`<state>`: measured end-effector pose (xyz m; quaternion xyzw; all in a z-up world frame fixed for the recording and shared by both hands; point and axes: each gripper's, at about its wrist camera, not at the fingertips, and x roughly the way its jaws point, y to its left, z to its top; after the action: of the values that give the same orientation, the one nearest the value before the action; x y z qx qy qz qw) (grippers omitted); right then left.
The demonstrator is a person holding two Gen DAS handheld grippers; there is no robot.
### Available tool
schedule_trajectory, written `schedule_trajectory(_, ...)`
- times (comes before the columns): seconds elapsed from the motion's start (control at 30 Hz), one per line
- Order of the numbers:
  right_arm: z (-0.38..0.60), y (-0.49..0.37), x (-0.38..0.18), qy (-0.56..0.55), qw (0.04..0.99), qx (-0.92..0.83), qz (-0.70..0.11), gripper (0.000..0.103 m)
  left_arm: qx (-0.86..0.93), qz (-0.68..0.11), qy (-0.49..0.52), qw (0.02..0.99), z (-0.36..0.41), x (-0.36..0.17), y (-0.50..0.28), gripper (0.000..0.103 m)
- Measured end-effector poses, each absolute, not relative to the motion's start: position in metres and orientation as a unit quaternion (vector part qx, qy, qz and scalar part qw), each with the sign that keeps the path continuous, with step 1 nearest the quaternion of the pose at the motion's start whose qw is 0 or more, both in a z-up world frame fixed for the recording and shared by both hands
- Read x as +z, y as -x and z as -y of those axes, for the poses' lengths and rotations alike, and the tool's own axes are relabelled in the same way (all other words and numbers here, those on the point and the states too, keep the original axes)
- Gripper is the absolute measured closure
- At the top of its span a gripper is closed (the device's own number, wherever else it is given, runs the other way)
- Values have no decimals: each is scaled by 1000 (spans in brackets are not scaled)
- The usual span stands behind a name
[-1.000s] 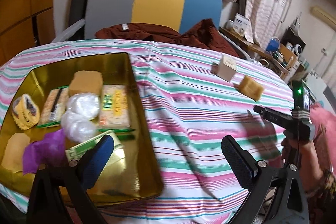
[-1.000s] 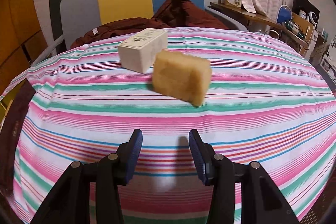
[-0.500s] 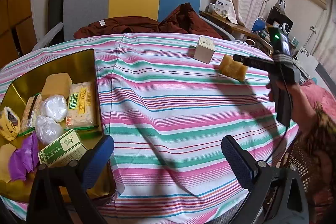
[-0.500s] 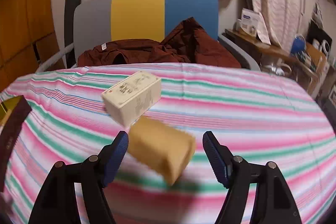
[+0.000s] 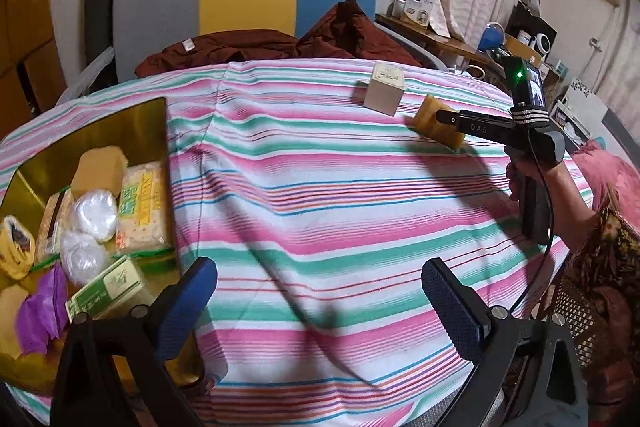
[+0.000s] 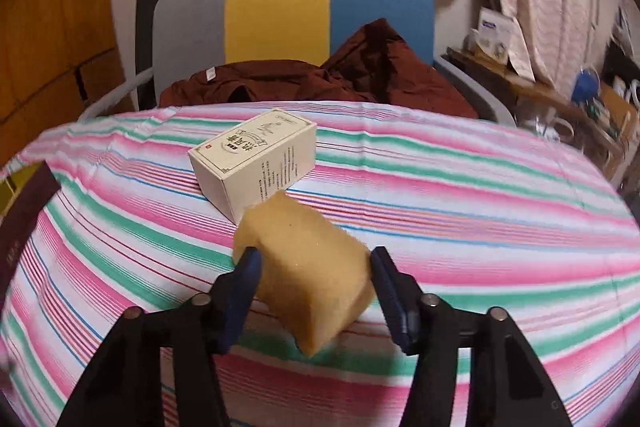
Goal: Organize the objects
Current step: 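Grasp the yellow sponge with the right gripper and lift it, then grasp the cream paper box with the left gripper while the right gripper holds the sponge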
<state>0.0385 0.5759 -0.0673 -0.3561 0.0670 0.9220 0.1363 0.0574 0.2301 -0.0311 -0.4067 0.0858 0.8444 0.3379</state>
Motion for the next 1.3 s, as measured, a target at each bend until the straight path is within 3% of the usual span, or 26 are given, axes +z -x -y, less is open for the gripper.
schedule_trajectory(0.27, -588, -47, -68, 367, 133, 912, -125, 47, 839, -86, 413, 344, -242, -30, -56, 0)
schedule_trajectory(0.4, -594, -39, -74, 383, 134, 908, -102, 37, 835, -85, 421, 344, -244, -33, -55, 0)
schedule_trajectory(0.53, -592, -27, -74, 382, 101, 913, -97, 37, 836, -89, 419, 343, -247, -32, -56, 0)
schedule_trajectory(0.6, -587, -21, -77, 388, 82, 913, -100, 38, 835, -91, 420, 343, -248, -32, -56, 0)
schedule_trajectory(0.67, -581, -19, -80, 391, 77, 912, -102, 51, 835, -92, 419, 344, -250, -31, -56, 0)
schedule_trajectory(0.73, -575, -22, -78, 387, 84, 913, -94, 53, 835, -95, 419, 344, -252, -31, -55, 0)
schedule_trajectory(1.1, -587, -58, -77, 355, 241, 892, -139, 54, 834, -129, 415, 341, -300, -31, -26, 0)
schedule_trajectory(1.3, -589, -63, -79, 345, 275, 887, -134, 54, 829, -154, 411, 346, -359, -35, 7, 0)
